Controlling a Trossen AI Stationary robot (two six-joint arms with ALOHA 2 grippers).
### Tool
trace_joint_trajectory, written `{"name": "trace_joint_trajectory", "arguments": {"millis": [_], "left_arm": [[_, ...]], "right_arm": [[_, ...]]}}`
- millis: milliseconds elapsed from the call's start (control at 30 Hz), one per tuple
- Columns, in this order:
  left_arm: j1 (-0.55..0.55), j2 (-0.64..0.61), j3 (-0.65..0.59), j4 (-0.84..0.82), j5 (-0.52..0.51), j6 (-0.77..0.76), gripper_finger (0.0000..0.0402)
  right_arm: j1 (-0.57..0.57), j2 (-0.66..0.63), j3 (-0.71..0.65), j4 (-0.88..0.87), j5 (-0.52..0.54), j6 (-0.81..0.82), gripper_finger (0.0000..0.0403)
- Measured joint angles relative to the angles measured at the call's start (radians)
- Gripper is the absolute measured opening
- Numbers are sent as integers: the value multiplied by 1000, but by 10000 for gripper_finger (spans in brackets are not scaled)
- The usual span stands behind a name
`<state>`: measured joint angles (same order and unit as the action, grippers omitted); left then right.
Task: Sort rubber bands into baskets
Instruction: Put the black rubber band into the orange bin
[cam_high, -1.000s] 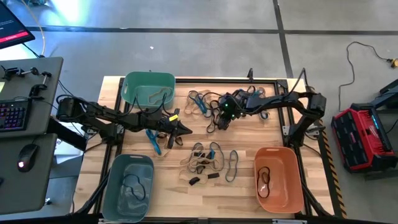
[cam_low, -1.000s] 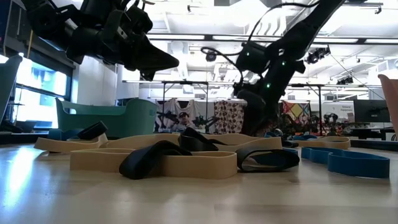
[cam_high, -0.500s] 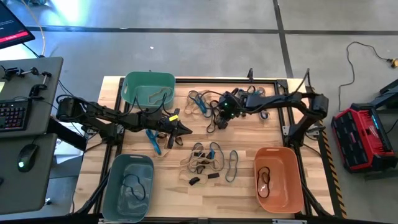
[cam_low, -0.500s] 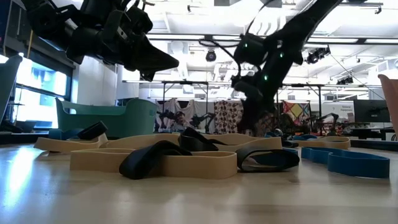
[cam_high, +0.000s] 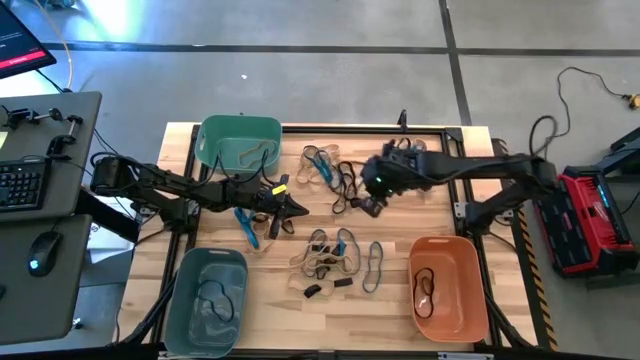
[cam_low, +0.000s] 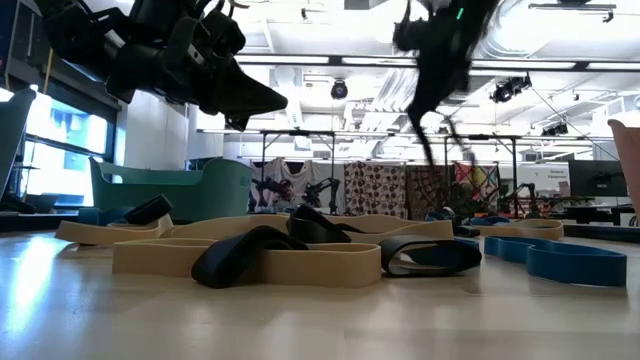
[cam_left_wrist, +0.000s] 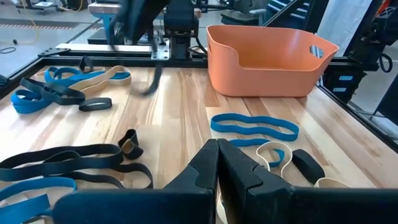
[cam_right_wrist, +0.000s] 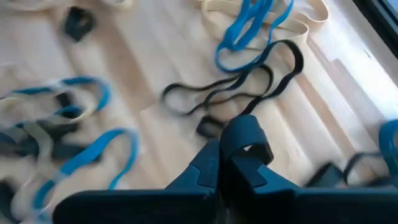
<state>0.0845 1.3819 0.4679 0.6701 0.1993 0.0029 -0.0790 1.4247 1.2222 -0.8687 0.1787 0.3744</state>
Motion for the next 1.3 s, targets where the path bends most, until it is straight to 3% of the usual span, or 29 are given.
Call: {"name": "trace_joint_trajectory", "arguments": {"millis": [300, 500, 767, 1000, 1167, 1300], "left_arm": [[0, 0, 0, 1, 0, 3, 0], [0, 0, 0, 1, 0, 9, 0], [0, 0, 0, 1, 0, 9, 0], [0, 0, 0, 1, 0, 8, 0], [0, 0, 0, 1, 0, 2, 0], [0, 0, 0, 1, 0, 2, 0]], "right_arm": [[272, -77, 186, -321, 27, 324, 1], [475, -78, 254, -420, 38, 570, 0], [742, -78, 248, -488, -22, 1007, 0], [910, -78, 119, -527, -61, 1383, 0], [970, -77, -58, -450, -160, 1451, 0], [990, -77, -198, -283, -196, 1448, 0]]}}
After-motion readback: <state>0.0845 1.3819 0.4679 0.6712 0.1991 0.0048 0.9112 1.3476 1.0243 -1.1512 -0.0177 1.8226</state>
